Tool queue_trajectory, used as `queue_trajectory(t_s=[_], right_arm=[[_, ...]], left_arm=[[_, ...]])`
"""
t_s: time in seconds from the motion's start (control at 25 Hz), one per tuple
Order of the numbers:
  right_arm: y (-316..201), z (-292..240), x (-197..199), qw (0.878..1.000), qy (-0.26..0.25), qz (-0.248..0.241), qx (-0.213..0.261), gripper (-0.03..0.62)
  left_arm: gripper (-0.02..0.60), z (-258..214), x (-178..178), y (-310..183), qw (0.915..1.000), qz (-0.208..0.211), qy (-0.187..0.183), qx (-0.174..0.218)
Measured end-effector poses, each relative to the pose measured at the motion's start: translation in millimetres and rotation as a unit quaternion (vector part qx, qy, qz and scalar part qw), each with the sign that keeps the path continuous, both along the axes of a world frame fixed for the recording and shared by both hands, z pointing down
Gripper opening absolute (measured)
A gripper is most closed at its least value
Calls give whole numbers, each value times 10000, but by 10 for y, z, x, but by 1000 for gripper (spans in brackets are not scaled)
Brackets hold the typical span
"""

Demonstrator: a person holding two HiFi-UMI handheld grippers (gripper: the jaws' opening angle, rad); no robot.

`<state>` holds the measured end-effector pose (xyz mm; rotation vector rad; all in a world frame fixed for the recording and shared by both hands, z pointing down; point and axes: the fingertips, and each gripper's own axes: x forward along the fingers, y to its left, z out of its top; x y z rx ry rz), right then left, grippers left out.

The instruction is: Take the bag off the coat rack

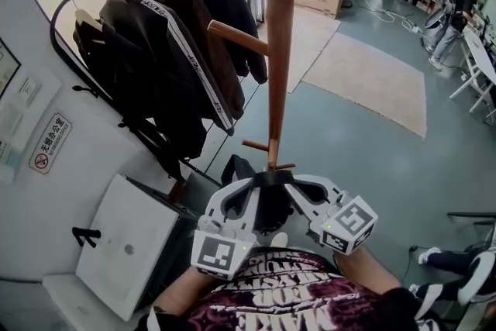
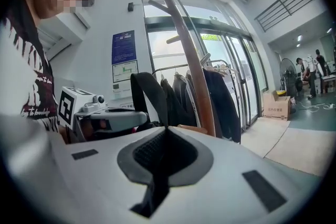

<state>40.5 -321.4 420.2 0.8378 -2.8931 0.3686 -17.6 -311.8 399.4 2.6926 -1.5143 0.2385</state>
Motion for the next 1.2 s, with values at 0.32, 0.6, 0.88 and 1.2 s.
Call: queue_trajectory(t_s=[0.32,0.6,0.88,1.2], right_arm=[[149,301,-3,9998,106,-90,-174,9],[238,515,-16,9990,271,-152,-318,9],[229,496,-46,9993,231,-114,-270,9],[220,450,-92,9993,256,110,-269,9]], left_arm=[[8,294,12,144,9998,-7,-80,-201],[8,490,19,218,9990,-6,-73,-432],[8,473,-9,227,9990,69,-131,-422],[8,424,-63,177,9984,358,-130,-425]])
